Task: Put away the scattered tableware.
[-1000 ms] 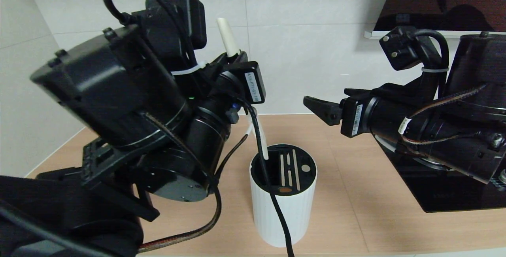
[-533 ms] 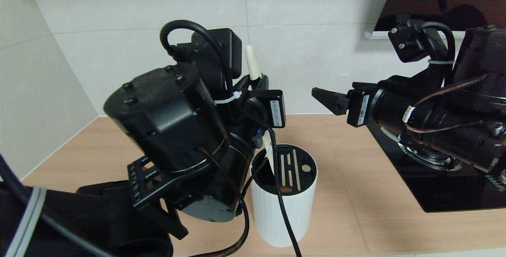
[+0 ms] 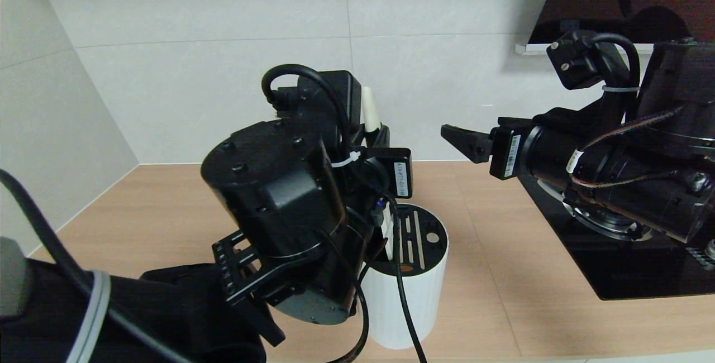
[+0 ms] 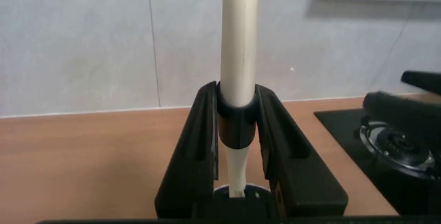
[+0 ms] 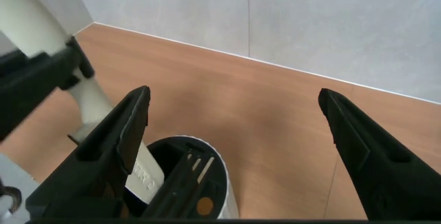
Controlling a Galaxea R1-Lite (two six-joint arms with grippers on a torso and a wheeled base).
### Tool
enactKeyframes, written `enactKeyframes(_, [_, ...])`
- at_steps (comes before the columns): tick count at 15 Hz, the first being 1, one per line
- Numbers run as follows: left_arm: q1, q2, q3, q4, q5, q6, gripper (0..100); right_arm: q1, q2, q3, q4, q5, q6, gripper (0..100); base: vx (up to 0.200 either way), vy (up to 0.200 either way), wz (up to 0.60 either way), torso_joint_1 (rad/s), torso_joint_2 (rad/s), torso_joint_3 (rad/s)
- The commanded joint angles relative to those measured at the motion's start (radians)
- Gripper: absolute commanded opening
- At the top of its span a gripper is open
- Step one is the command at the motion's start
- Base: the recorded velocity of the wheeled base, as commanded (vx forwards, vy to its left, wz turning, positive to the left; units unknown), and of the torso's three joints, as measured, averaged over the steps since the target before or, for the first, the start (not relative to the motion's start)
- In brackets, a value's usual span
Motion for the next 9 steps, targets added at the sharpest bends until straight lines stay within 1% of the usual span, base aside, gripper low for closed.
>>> enactKeyframes(1, [0.0,0.018,0.009,0.0,0.0,0.001,0,0.0,0.003,0.0,0.0,0.0,0.0,100,0.0,0.0,0.0,0.0,0.0,0.0])
enactKeyframes(5, [0.0,0.041,0.041,-0.001,-0.003,0.001,0,0.0,0.006,0.002,0.0,0.0,0.0,100,0.0,0.0,0.0,0.0,0.0,0.0])
enactKeyframes(6, [-0.002,0.051,0.043,-0.001,0.0,-0.004,0,0.0,0.012,0.0,-0.002,0.0,0.0,100,0.0,0.0,0.0,0.0,0.0,0.0])
enactKeyframes(8, [-0.007,0.068,0.043,-0.003,0.0,-0.027,0,0.0,0.012,0.0,-0.002,0.0,0.002,100,0.0,0.0,0.0,0.0,0.0,0.0])
enactKeyframes(9, [-0.013,0.077,0.043,-0.003,0.002,-0.028,0,0.0,0.014,0.0,-0.002,0.0,0.0,100,0.0,0.0,0.0,0.0,0.0,0.0])
